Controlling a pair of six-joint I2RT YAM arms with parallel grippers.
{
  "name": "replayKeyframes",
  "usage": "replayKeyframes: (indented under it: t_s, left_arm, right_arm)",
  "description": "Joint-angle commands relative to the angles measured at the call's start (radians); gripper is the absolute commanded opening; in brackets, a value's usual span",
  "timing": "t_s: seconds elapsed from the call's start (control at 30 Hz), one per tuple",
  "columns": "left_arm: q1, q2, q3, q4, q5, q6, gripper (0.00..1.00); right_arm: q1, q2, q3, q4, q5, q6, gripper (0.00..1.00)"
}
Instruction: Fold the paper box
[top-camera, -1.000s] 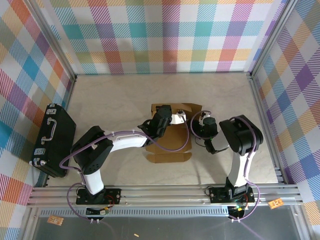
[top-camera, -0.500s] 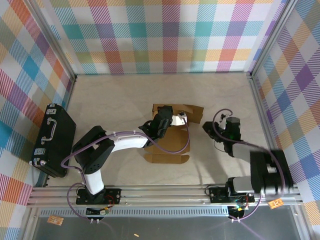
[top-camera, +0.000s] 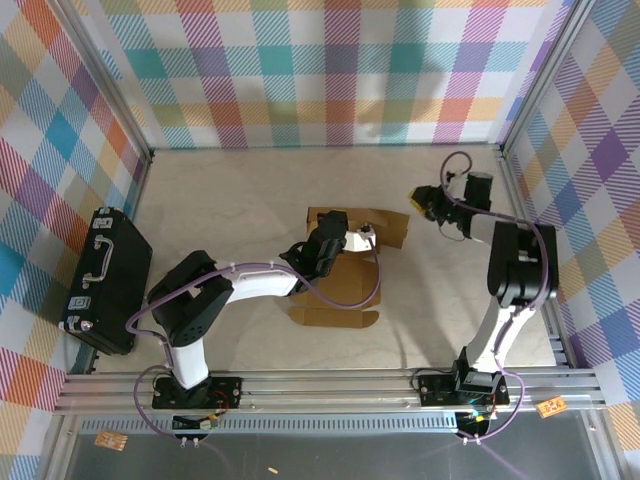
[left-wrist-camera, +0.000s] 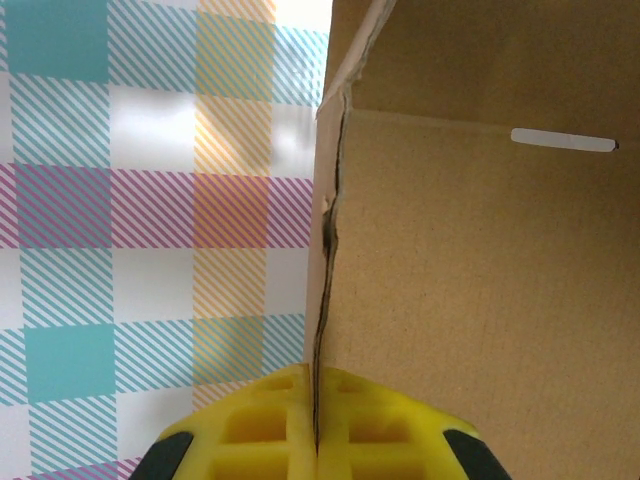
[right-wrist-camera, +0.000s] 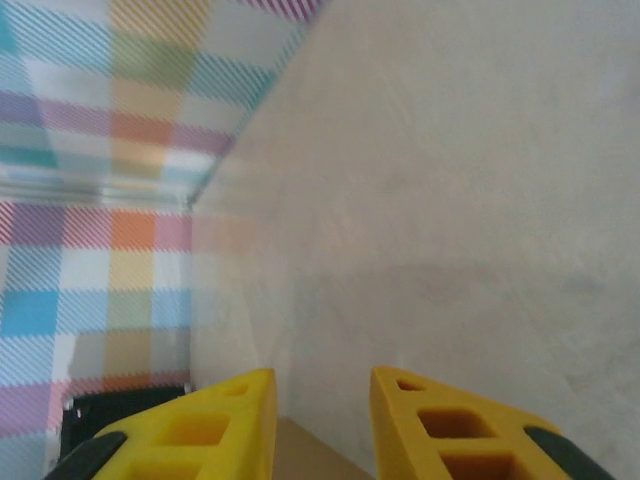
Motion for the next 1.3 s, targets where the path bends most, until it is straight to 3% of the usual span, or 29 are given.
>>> replayKeyframes:
  t_s: [0.0,0.23,0.5,0.67,0.8,1.03,1.27]
  left_arm:
    - [-0.019,0.052,-0.019,-0.052,0.03,-0.006,0.0]
    - [-0.019,0.059,0.004,-0.063,0.033,-0.039,0.0]
    - [-0.027,0.057,0.017,-0.072,0.015,-0.024,0.0]
    - [-0.03,0.036,-0.003,-0.061,0.021,-0.024,0.0]
    - [-0.032,0.032,-0.01,-0.041,0.022,-0.03,0.0]
    - [-0.035,0.007,0.002,-0.074,0.062,-0.115,0.0]
    - [-0.035,-0.062,-0.019,-0.148,0.112,-0.22,0.0]
  right_arm:
    - [0.076,-0.01,0.041,-0.114,-0.157,-0.125,0.34]
    - [0.136,-0.163,-0.261,-0.028,-0.177,-0.16,0.43]
    - [0.196,-0.274,-0.299,-0.17,-0.094,-0.279,0.52]
    - [0.195,-0.41,-0.364,-0.258,0.032,-0.375,0.6]
    - [0.23,-0.465,-0.403,-0.239,-0.053,-0.395,0.6]
    - [0.249,-0.479,-0.492,-0.143,-0.049,-0.386,0.55]
    - [0.323,-0.486,-0.519,-0.004,-0.055,-0.423,0.59]
